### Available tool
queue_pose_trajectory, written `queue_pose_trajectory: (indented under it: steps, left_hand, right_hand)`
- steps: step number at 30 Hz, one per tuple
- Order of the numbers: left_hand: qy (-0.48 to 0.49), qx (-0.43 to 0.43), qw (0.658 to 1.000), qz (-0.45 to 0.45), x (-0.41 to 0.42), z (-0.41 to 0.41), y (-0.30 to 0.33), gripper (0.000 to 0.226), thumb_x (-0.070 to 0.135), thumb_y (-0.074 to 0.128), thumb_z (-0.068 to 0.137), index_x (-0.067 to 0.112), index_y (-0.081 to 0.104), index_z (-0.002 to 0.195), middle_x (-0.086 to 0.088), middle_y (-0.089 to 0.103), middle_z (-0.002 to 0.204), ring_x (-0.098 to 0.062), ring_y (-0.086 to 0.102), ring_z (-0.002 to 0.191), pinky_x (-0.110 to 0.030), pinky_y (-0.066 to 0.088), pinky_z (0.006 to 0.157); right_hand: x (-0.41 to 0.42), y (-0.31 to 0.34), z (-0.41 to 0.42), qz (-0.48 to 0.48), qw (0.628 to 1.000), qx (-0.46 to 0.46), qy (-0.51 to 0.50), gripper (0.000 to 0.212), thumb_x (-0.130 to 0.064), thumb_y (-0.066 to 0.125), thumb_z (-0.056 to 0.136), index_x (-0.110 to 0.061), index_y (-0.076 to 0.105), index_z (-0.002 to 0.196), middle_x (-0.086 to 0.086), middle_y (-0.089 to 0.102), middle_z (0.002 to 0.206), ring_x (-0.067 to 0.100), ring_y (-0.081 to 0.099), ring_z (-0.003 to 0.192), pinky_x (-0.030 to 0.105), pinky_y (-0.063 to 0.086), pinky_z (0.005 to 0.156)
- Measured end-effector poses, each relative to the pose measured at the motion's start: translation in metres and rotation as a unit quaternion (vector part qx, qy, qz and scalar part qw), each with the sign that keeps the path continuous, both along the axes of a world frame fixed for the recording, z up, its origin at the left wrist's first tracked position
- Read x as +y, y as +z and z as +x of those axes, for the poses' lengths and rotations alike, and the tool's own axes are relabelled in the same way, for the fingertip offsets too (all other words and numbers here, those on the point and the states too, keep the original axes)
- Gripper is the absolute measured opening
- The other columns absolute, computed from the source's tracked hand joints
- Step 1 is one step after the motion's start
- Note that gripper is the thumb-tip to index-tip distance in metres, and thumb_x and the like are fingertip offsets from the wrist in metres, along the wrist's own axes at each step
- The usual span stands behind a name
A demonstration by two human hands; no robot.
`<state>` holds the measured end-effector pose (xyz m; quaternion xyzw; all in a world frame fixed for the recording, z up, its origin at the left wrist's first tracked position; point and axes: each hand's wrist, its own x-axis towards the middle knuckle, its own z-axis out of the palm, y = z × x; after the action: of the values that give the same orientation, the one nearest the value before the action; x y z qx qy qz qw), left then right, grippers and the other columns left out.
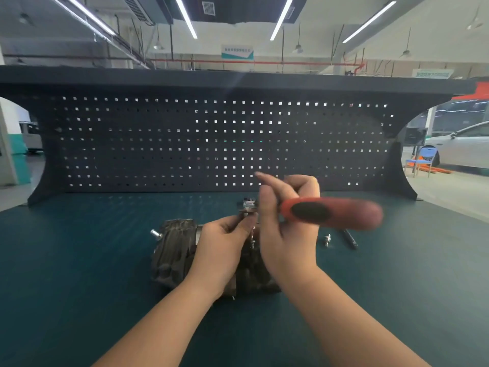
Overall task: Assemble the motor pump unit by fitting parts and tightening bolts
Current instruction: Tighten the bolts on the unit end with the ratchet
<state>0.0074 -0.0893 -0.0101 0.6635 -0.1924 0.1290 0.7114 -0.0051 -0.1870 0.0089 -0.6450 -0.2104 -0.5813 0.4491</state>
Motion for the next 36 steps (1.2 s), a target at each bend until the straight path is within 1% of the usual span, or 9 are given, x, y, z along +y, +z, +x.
queue_pose_trajectory:
  steps: [7,10,13,16,21,24,31,34,36]
  left_hand:
    - [0.001,-0.016,0.999,0.028,-0.001,-0.001,0.003,0.025,0.019,0.067,0.088,0.021,0.075,0.065,0.007,0.072,0.065,0.001,0.061,0.061,-0.014,0.047,0.057]
    - [-0.017,-0.004,0.999,0.03,0.002,0.002,0.002,0.016,0.02,0.065,0.09,0.013,0.077,0.084,-0.001,0.077,0.081,-0.012,0.072,0.08,-0.022,0.054,0.073]
    - [-0.028,-0.01,0.999,0.045,0.002,0.003,0.002,0.016,0.02,0.063,0.092,0.011,0.077,0.09,0.001,0.077,0.085,-0.01,0.072,0.085,-0.013,0.051,0.072]
    - [-0.017,-0.011,0.998,0.052,-0.001,0.003,0.002,0.017,0.021,0.061,0.093,0.013,0.076,0.09,0.005,0.077,0.085,-0.006,0.071,0.086,-0.01,0.05,0.072]
    - [0.01,-0.015,1.0,0.026,-0.002,0.0,-0.003,0.016,0.019,0.059,0.095,0.021,0.073,0.088,0.008,0.076,0.085,-0.003,0.071,0.084,-0.015,0.051,0.073]
    - [-0.011,0.008,1.0,0.018,-0.001,-0.001,-0.001,0.021,0.024,0.058,0.097,0.014,0.073,0.088,0.001,0.076,0.082,-0.009,0.071,0.079,-0.023,0.052,0.068]
    - [-0.004,0.022,1.0,-0.011,-0.001,0.004,0.001,0.023,0.028,0.067,0.088,0.008,0.075,0.081,-0.019,0.073,0.083,-0.028,0.067,0.078,-0.043,0.052,0.074]
    - [-0.018,0.028,0.999,-0.012,-0.001,0.006,0.001,0.019,0.021,0.064,0.091,0.007,0.076,0.084,-0.012,0.076,0.084,-0.023,0.071,0.084,-0.04,0.053,0.085]
    - [-0.027,0.028,0.999,0.001,-0.001,0.006,0.001,0.018,0.021,0.063,0.092,0.009,0.076,0.089,-0.007,0.077,0.088,-0.022,0.072,0.091,-0.036,0.054,0.088]
  right_hand:
    - [-0.01,0.001,0.007,-0.065,0.996,-0.004,-0.054,0.041,-0.034,0.037,0.096,-0.01,0.062,0.075,-0.007,0.045,0.086,0.014,0.045,0.086,0.025,0.039,0.076]
    - [-0.021,-0.002,0.019,0.125,0.985,0.098,0.062,0.038,-0.037,0.036,0.089,-0.012,0.055,0.067,-0.01,0.052,0.064,0.005,0.051,0.066,0.019,0.041,0.063]
    - [-0.032,-0.003,0.034,0.391,0.843,0.303,0.211,0.029,-0.033,0.049,0.087,-0.012,0.057,0.069,-0.007,0.042,0.052,0.009,0.037,0.048,0.022,0.033,0.05]
    - [-0.028,0.002,0.034,0.528,0.71,0.303,0.354,0.025,-0.021,0.048,0.092,-0.014,0.05,0.067,-0.007,0.028,0.047,0.01,0.023,0.041,0.022,0.02,0.044]
    - [0.006,0.001,0.0,0.292,0.934,0.094,0.18,0.017,-0.032,0.048,0.093,-0.025,0.055,0.079,-0.02,0.052,0.06,-0.002,0.046,0.056,0.01,0.039,0.056]
    - [0.015,-0.007,-0.009,0.056,0.993,0.01,0.1,0.012,-0.031,0.043,0.095,-0.032,0.048,0.085,-0.02,0.052,0.075,-0.009,0.051,0.072,0.004,0.038,0.066]
    - [-0.011,-0.006,0.008,-0.056,0.998,0.017,0.026,0.014,-0.04,0.042,0.093,-0.032,0.047,0.083,-0.025,0.051,0.067,-0.009,0.051,0.068,0.009,0.038,0.061]
    - [-0.022,-0.004,0.021,0.152,0.974,0.118,0.122,0.02,-0.041,0.046,0.092,-0.028,0.053,0.079,-0.017,0.049,0.059,0.0,0.045,0.057,0.017,0.037,0.059]
    - [-0.028,-0.005,0.031,0.308,0.891,0.233,0.238,0.026,-0.031,0.051,0.096,-0.018,0.061,0.076,-0.012,0.047,0.055,0.007,0.042,0.054,0.022,0.035,0.057]
